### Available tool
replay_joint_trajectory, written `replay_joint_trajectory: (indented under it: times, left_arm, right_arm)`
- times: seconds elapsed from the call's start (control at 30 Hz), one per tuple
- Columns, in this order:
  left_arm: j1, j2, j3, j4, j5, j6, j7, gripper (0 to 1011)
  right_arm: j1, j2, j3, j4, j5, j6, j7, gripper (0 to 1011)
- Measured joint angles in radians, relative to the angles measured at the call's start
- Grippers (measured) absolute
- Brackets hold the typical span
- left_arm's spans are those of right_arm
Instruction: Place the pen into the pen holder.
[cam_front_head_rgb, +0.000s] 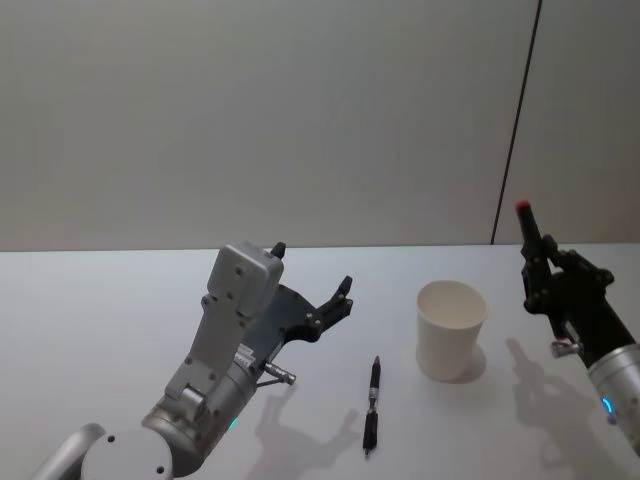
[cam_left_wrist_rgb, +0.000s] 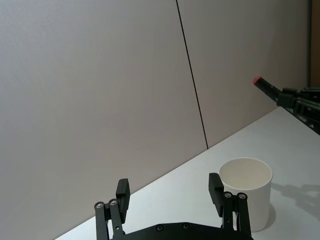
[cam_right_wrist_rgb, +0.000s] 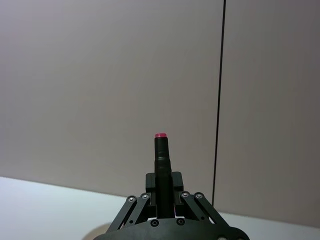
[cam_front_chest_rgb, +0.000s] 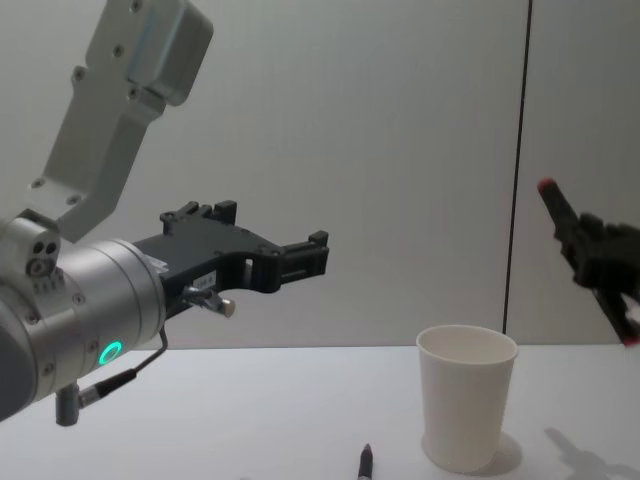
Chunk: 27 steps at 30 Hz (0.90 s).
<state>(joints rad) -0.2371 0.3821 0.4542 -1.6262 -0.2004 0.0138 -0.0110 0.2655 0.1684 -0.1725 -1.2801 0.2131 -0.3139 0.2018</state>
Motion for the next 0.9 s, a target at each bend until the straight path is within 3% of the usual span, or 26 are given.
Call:
replay_joint_trajectory:
  times: [0.3, 0.5, 0.9]
  left_arm:
    - [0.0, 0.0, 0.0, 0.0, 0.0, 0.0, 0.0, 1004]
    - [0.0, 0.0, 0.0, 0.0, 0.0, 0.0, 0.0, 1004]
    - [0.0, 0.0, 0.0, 0.0, 0.0, 0.0, 0.0, 1004]
  right_arm:
    - [0.06, -0.019, -0.005, 0.084, 0.035, -0.158, 0.092, 173]
    - [0.131, -0.047, -0.018, 0.202, 0.06, -0.279, 0.167, 173]
    - [0.246, -0.091, -0.037, 0.409, 0.063, -0.398, 0.216, 173]
